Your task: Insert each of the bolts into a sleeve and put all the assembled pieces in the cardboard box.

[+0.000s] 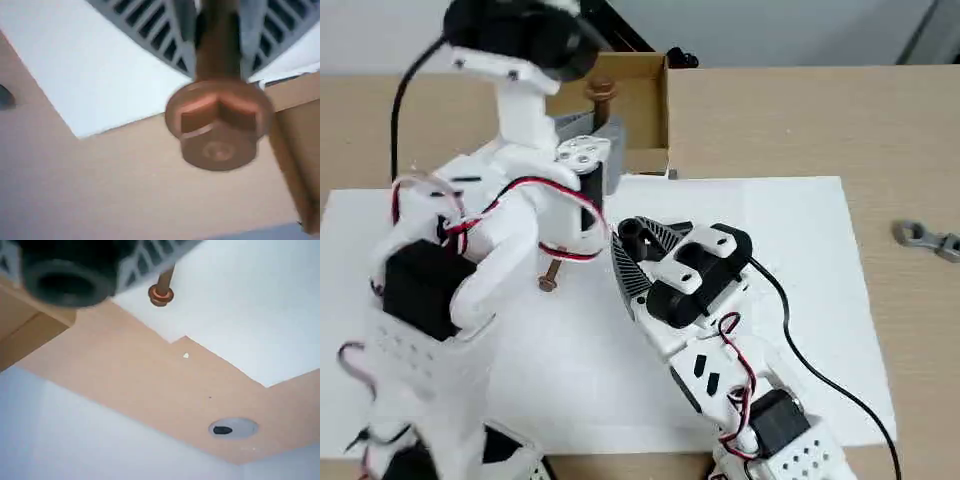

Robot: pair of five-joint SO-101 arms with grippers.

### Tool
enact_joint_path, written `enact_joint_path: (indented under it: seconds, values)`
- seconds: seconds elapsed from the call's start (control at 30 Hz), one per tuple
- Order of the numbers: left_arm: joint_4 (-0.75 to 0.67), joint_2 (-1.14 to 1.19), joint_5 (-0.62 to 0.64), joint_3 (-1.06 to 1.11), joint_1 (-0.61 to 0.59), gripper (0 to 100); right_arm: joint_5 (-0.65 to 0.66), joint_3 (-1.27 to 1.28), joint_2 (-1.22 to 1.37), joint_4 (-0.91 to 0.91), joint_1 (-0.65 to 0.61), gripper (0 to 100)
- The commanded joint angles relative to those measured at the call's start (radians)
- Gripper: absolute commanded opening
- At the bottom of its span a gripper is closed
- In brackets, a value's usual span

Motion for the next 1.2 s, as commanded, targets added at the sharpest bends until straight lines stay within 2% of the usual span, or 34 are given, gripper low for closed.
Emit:
enact_joint_path:
  seconds: [0.0,0.17,0.37,0.5,0.7,1.17]
  values:
    - [-0.23,-0.281,-0.009,0.392,-0.038,1,-0.011,-0.005,-0.018,-0.024,0.007,0.4]
    - [-0.456,-0.551,-0.003,0.727,-0.041,1,-0.014,-0.003,-0.016,-0.025,0.008,0.4]
    - [-0.535,-0.512,0.046,0.762,0.017,0,-0.06,-0.003,-0.016,-0.025,0.008,0.4]
    - [-0.534,-0.482,0.046,0.753,0.095,0,-0.06,-0.002,-0.016,-0.021,0.01,0.4]
    - [-0.531,-0.485,0.048,0.756,0.152,0,-0.057,0.018,-0.016,-0.025,0.01,0.4]
    - [-0.391,-0.486,0.048,0.717,0.15,0,-0.055,0.014,-0.016,-0.025,0.047,0.4]
